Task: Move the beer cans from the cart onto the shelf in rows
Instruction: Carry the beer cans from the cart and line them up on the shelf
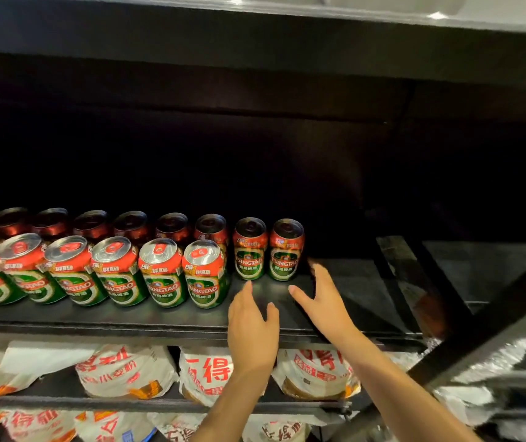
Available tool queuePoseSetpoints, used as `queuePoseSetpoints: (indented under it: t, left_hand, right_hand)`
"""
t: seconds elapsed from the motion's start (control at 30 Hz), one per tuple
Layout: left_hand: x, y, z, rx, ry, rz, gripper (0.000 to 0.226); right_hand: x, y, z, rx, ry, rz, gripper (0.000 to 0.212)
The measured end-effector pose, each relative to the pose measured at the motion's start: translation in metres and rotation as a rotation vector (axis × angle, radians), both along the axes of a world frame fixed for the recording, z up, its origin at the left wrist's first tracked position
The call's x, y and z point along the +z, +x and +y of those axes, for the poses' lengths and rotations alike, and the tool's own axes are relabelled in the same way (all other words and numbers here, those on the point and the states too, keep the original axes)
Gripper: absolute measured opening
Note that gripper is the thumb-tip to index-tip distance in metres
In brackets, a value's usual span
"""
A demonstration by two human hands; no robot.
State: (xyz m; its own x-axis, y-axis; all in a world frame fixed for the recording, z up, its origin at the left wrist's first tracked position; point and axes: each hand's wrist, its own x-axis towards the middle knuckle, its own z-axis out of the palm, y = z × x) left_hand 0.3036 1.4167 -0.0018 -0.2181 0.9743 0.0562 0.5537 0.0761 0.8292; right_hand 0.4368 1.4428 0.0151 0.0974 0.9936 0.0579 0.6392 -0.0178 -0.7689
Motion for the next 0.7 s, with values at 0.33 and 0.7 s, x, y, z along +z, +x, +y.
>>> queuePoseSetpoints:
  t: [0.33, 0.7]
  left_hand:
    - [0.025, -0.019, -0.012, -0.758, -0.002, 0.249, 0.037]
    - [0.022, 0.039, -0.099, -1.599, -0.052, 0.191, 0.031]
  right_hand:
    - [0.005, 0.039, -0.134, -0.224, 0.001, -0.207, 0.035]
    - [-0.018, -0.055, -0.350, -1.197, 0.051, 0.132, 0.028]
